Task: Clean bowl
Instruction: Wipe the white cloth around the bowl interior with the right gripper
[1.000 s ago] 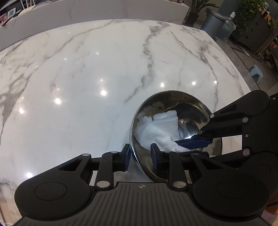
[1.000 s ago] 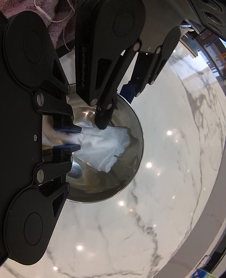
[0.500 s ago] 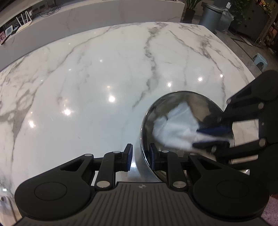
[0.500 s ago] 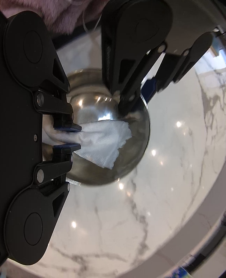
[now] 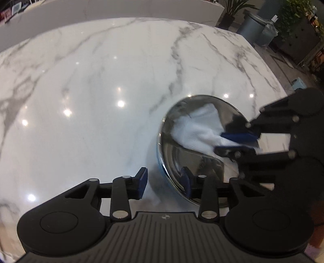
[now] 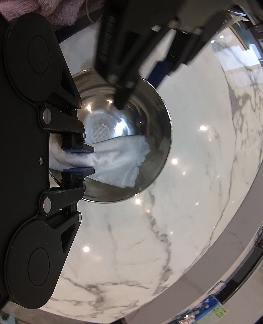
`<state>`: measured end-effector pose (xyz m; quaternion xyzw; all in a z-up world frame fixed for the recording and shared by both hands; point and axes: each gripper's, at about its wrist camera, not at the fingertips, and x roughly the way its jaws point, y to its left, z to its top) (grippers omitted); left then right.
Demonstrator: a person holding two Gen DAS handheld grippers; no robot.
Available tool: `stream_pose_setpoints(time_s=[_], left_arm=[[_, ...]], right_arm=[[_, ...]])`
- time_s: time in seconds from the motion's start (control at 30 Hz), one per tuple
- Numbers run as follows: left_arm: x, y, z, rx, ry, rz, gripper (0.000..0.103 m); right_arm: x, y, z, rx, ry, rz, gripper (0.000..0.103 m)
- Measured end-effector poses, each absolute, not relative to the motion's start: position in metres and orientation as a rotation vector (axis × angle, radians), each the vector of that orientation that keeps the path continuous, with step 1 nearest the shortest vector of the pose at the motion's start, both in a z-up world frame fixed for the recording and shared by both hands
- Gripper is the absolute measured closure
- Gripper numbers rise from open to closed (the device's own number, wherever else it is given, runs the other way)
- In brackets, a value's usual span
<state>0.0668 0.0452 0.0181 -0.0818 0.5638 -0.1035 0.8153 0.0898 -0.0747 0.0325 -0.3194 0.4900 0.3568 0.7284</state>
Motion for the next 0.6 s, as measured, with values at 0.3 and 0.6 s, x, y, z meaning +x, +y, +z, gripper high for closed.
stream_pose_setpoints(time_s=[0.3, 0.6], left_arm=[[0.07, 0.041, 0.019, -0.133, 1.172, -0.22, 0.082], [0.076, 0.033, 0.018, -0.007, 1.154, -0.163, 0.086]], right_arm=[[0.096, -0.074, 0.028, -0.651, 1.109, 0.81, 0.09], [0.088, -0.068, 0.029, -0.587, 1.156, 0.919, 0.09]])
